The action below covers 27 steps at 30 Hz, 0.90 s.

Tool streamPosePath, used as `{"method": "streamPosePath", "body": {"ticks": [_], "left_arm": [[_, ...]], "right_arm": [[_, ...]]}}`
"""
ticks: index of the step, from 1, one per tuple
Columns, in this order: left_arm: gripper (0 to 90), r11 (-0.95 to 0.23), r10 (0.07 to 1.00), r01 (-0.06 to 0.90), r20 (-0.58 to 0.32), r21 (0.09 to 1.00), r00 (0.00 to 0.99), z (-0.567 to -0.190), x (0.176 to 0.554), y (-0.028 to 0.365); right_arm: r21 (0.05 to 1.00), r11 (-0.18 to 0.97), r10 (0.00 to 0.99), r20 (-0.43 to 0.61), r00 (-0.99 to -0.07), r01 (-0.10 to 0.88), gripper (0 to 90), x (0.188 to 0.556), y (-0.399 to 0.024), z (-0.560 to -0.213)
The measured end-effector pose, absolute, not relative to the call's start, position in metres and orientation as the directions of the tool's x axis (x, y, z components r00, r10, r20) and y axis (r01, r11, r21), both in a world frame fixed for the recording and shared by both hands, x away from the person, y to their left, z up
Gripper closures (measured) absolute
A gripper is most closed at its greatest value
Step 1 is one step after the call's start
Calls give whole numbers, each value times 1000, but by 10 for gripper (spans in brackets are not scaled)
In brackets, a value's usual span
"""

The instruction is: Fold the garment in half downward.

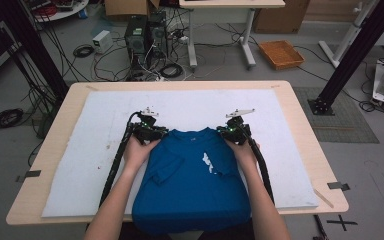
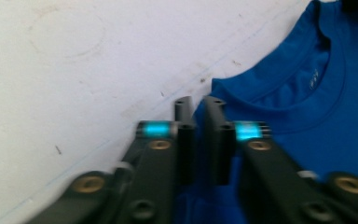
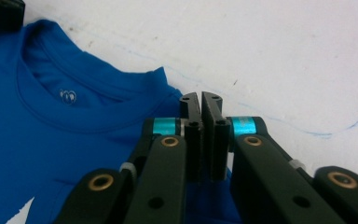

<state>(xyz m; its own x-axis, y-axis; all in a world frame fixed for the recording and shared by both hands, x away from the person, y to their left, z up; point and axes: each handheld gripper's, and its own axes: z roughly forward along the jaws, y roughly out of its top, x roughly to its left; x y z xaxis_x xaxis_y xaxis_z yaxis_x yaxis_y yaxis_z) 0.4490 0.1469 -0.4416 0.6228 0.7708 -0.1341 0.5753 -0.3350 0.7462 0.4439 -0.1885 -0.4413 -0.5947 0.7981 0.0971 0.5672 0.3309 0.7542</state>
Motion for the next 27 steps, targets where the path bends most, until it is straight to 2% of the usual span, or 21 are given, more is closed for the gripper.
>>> {"method": "streamPosePath", "body": {"ticks": [1, 3, 7, 12, 13, 15, 18, 19, 27], "left_arm": [[665, -336, 767, 581, -142, 741, 626, -442, 450, 148], [665, -360, 765, 582, -126, 730, 631, -444, 450, 146], [664, -391, 766, 564, -82, 728, 637, -443, 448, 142], [694, -415, 761, 549, -54, 725, 647, -442, 446, 138], [742, -421, 754, 545, -54, 725, 654, -443, 445, 136], [759, -439, 752, 533, -29, 723, 659, -442, 444, 133], [838, -432, 747, 534, -45, 727, 664, -443, 445, 133], [853, -429, 747, 537, -48, 727, 663, -443, 445, 133], [873, -370, 749, 536, -98, 759, 655, -440, 448, 142]], "right_arm": [[754, 326, 798, 104, -594, 570, 855, 444, -189, -441], [755, 314, 805, 109, -583, 576, 791, 445, -190, -442], [752, 307, 810, 115, -575, 583, 719, 447, -189, -445], [738, 328, 803, 111, -585, 590, 720, 449, -185, -450], [738, 334, 804, 102, -586, 587, 727, 449, -184, -450], [736, 343, 803, 93, -589, 584, 755, 450, -184, -449], [732, 356, 793, 92, -602, 581, 872, 449, -184, -449], [732, 359, 793, 89, -603, 579, 885, 449, -184, -448], [769, 299, 797, 125, -591, 565, 896, 448, -188, -442]]}}
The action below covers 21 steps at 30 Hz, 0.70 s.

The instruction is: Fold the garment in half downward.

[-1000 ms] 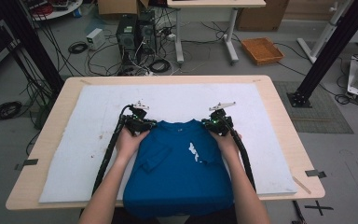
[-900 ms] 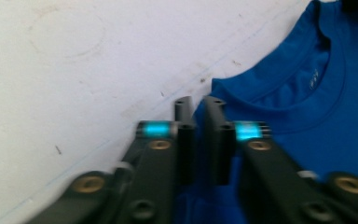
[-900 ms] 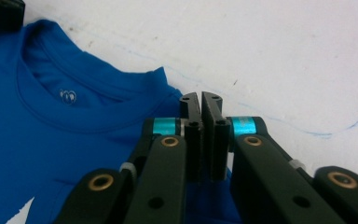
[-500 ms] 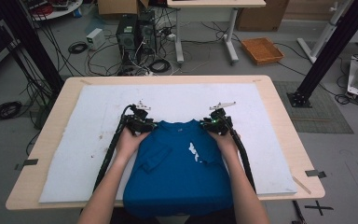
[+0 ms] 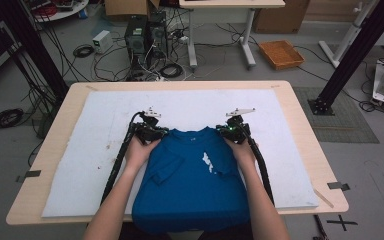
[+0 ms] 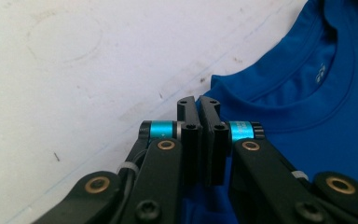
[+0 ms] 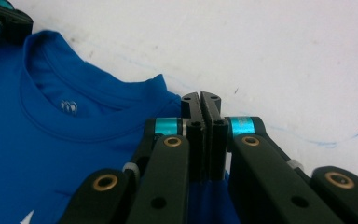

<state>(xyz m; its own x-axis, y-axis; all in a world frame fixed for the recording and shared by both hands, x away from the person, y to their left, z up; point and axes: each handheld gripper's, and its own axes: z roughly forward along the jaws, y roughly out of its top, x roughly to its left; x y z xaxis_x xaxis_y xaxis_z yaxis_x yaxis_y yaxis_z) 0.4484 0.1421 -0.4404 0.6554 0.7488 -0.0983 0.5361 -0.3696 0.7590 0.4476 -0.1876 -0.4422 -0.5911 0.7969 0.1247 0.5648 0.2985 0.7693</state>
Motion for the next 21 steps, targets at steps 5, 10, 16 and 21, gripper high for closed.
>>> {"method": "streamPosePath", "body": {"ticks": [5, 10, 16, 21], "left_arm": [[876, -341, 759, 525, -102, 780, 644, -437, 456, 147], [876, -288, 761, 509, -129, 811, 636, -427, 464, 151], [875, -311, 732, 461, -100, 831, 674, -410, 452, 151], [875, -318, 702, 396, -67, 862, 709, -395, 431, 151]], "right_arm": [[788, 266, 801, 140, -582, 555, 896, 454, -188, -439], [797, 255, 808, 136, -573, 548, 896, 463, -187, -431], [809, 251, 806, 130, -578, 531, 896, 456, -193, -419], [835, 246, 794, 118, -596, 492, 896, 438, -196, -407]]}}
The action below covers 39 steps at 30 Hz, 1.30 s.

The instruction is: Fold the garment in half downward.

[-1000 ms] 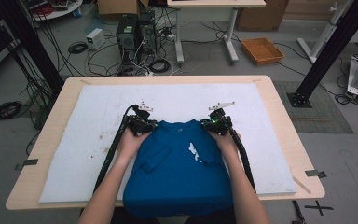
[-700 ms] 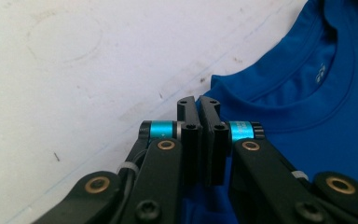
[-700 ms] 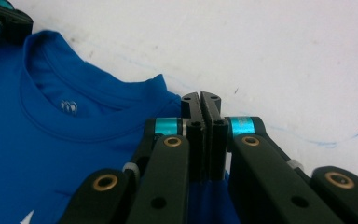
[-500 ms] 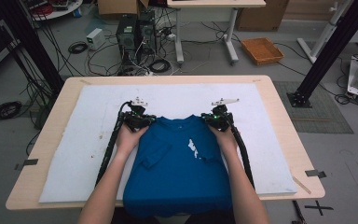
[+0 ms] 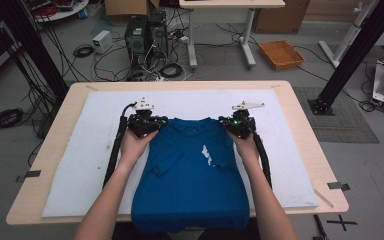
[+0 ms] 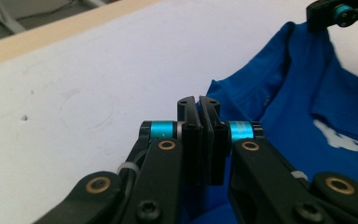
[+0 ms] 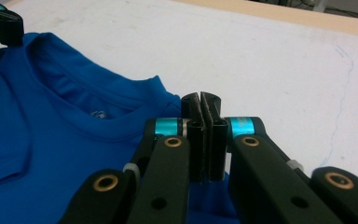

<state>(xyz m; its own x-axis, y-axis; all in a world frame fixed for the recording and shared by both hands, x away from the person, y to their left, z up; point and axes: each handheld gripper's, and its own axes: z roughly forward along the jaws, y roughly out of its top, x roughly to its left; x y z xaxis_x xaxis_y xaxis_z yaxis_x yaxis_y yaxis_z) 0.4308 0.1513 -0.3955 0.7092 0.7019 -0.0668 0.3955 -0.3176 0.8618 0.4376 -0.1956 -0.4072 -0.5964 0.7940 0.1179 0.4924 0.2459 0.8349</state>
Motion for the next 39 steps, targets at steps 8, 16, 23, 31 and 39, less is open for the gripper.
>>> {"method": "streamPosePath", "body": {"ticks": [8, 16, 23, 31, 39], "left_arm": [[875, -343, 662, 330, -22, 880, 749, -380, 393, 157], [875, -391, 620, 281, 25, 877, 784, -379, 353, 156], [875, -408, 578, 256, 31, 876, 816, -384, 319, 161], [875, -468, 514, 216, 65, 857, 855, -400, 277, 157], [874, -516, 468, 197, 81, 834, 880, -417, 247, 157]], "right_arm": [[852, 260, 768, 103, -632, 454, 896, 389, -199, -394], [879, 256, 749, 84, -657, 403, 896, 344, -201, -393], [895, 261, 733, 61, -678, 363, 896, 309, -207, -393], [894, 297, 711, 27, -702, 336, 896, 268, -211, -403], [867, 363, 694, -6, -720, 342, 895, 238, -215, -421]]}}
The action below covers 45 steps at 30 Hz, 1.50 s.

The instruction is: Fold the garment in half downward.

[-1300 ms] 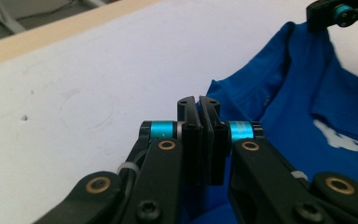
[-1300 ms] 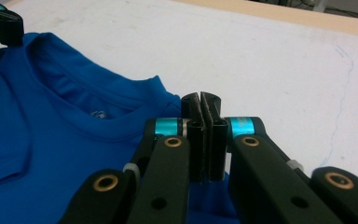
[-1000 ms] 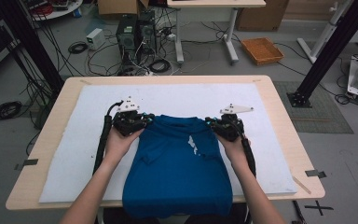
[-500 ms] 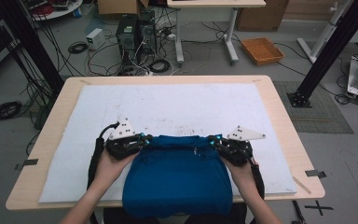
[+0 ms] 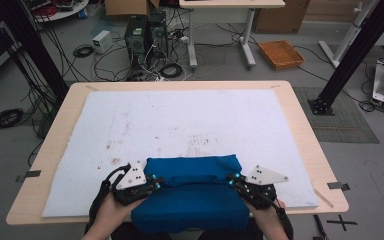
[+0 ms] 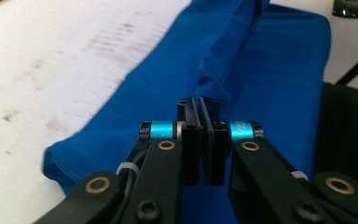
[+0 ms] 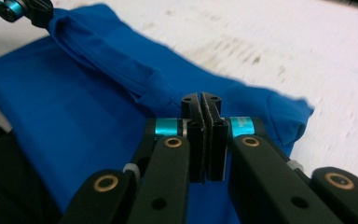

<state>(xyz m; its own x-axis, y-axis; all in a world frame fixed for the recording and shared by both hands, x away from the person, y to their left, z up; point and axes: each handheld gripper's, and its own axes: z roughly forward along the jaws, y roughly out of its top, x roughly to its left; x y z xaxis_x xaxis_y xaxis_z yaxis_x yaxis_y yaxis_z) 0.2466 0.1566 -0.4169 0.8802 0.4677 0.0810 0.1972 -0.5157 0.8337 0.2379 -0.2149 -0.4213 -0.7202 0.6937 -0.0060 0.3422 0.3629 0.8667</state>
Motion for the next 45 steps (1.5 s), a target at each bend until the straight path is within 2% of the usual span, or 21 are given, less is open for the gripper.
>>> {"method": "streamPosePath", "body": {"ticks": [9, 12, 15, 18, 24, 28, 31, 33, 35, 37, 43, 45], "left_arm": [[863, -597, 408, 182, 101, 781, 907, -434, 226, 150], [773, -599, 402, 183, 95, 780, 911, -433, 221, 151], [722, -585, 400, 179, 90, 791, 912, -430, 219, 152], [701, -560, 445, 194, 95, 806, 891, -425, 224, 156], [626, -436, 617, 248, 87, 865, 782, -414, 260, 171], [574, -347, 694, 324, 8, 880, 720, -417, 293, 179], [552, -346, 729, 392, -19, 852, 685, -425, 311, 179], [550, -368, 746, 441, -23, 818, 666, -432, 318, 180], [555, -372, 753, 474, -39, 798, 657, -439, 319, 181], [561, -375, 762, 481, -32, 793, 647, -442, 317, 184], [559, -327, 773, 483, -64, 812, 632, -440, 315, 193], [550, -314, 775, 480, -71, 819, 628, -438, 316, 194]], "right_arm": [[832, 428, 659, -19, -752, 354, 881, 213, -213, -436], [829, 452, 648, -51, -760, 330, 853, 206, -213, -436], [833, 448, 654, -59, -754, 324, 837, 204, -216, -432], [845, 423, 680, -57, -731, 327, 796, 208, -221, -428], [875, 309, 768, 2, -640, 373, 689, 244, -237, -418], [865, 242, 814, 66, -578, 440, 619, 278, -240, -422], [835, 227, 828, 105, -551, 500, 574, 299, -237, -431], [809, 217, 827, 144, -543, 546, 582, 309, -234, -438], [793, 241, 831, 130, -541, 560, 657, 313, -232, -442], [785, 251, 834, 121, -538, 566, 686, 314, -234, -446], [802, 230, 841, 121, -527, 551, 682, 310, -243, -444], [811, 203, 845, 138, -517, 548, 647, 310, -244, -441]]}}
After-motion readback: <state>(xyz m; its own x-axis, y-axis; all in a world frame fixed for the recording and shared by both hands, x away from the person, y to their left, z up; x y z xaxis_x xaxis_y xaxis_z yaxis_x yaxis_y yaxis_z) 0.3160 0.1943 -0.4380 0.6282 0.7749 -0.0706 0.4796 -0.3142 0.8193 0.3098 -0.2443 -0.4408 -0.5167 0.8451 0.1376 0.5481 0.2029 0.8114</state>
